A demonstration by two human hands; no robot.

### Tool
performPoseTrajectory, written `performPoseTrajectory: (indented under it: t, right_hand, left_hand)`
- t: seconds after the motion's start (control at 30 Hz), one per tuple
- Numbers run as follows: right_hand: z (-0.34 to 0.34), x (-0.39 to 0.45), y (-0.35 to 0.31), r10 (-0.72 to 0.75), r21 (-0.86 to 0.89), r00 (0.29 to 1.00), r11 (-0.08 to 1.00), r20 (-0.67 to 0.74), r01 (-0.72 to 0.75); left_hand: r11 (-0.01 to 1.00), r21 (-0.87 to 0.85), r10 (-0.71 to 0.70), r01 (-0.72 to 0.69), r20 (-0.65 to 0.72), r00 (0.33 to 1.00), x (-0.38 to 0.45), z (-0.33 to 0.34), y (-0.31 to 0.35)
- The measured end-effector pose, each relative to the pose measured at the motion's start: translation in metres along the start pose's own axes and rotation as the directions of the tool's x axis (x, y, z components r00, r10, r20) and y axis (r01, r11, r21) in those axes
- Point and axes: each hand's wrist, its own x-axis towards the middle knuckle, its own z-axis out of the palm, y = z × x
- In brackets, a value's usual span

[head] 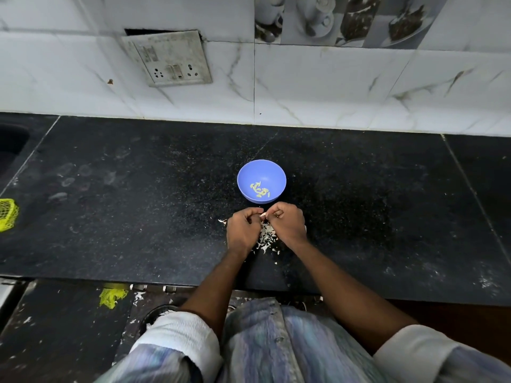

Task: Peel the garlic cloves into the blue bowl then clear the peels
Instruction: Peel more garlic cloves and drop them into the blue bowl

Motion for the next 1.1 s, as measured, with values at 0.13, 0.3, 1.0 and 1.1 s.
performPoseTrajectory:
  t: [0.13, 0.3, 1.0, 1.1]
  right_hand:
    - [-0.004, 0.003, 0.003, -0.009, -0.027, 1.0, 1.0, -0.023, 0.008]
    - [-0.009, 0.005, 0.005, -0.036, -0.061, 0.999, 0.998, -0.028, 0.034]
    - [-0.007, 0.008, 0.001, -0.051, -0.062, 0.998, 0.997, -0.022, 0.049]
    - [-0.005, 0.006, 0.001, -0.046, -0.06, 0.999, 0.997, -0.017, 0.044]
  left_hand:
    - [0.995, 0.081, -0.05, 0.055, -0.054, 0.997, -0.002, -0.004, 0.011]
    - [0.974, 0.203, -0.065, 0.103, -0.185, 0.981, -0.005, -0.007, 0.018]
    - [0.998, 0.025, -0.054, 0.055, -0.05, 0.997, 0.001, 0.005, 0.012]
    - [0.996, -0.071, -0.058, 0.057, -0.002, 0.998, 0.004, 0.009, 0.003]
